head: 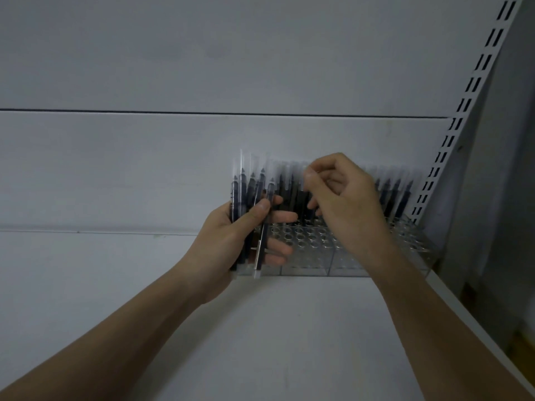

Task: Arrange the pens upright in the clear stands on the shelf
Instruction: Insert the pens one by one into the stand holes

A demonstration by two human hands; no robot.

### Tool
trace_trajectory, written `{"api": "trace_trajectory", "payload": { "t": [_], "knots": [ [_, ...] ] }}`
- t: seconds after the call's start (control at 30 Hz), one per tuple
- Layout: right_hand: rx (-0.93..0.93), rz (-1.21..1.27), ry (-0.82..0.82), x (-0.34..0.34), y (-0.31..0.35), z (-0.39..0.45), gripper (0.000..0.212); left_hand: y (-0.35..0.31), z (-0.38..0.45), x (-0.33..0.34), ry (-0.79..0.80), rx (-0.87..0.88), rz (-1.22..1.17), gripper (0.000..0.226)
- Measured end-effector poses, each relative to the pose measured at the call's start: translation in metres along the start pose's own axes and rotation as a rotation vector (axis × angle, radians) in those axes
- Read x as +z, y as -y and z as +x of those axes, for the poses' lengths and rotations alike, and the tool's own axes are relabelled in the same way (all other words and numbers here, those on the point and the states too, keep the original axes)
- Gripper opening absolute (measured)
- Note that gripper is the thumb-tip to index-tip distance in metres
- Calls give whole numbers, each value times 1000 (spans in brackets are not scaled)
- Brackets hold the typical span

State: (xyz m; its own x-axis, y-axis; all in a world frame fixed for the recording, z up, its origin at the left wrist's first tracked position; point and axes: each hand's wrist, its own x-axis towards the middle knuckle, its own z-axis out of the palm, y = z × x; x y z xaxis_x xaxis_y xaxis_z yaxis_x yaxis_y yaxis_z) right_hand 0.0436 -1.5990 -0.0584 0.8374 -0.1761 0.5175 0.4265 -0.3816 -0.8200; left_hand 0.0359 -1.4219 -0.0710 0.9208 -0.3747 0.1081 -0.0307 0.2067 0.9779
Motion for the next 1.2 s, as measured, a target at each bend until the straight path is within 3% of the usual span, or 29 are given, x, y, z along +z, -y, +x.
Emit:
{"api": "trace_trajectory", "payload": {
  "t": [0.13,0.4,0.6,0.9,1.07,1.2],
  "knots": [
    [-3,126,107,10,5,-6,5,2,0,1,-6,16,8,27],
    [64,339,156,16,12,-11,30,5,0,1,17,30,50,31],
    [38,266,120,14,11,-9,27,7,0,3,17,20,16,30],
    [62,403,-150,-6,9,3,26,7,2,0,23,13,-64,31],
    [-61,385,-382,-18,11,7,26,7,2,-2,31,1,-88,34],
    [-149,291,-467,-23,9,8,29,7,1,-2,10,14,9,24]
  ]
}}
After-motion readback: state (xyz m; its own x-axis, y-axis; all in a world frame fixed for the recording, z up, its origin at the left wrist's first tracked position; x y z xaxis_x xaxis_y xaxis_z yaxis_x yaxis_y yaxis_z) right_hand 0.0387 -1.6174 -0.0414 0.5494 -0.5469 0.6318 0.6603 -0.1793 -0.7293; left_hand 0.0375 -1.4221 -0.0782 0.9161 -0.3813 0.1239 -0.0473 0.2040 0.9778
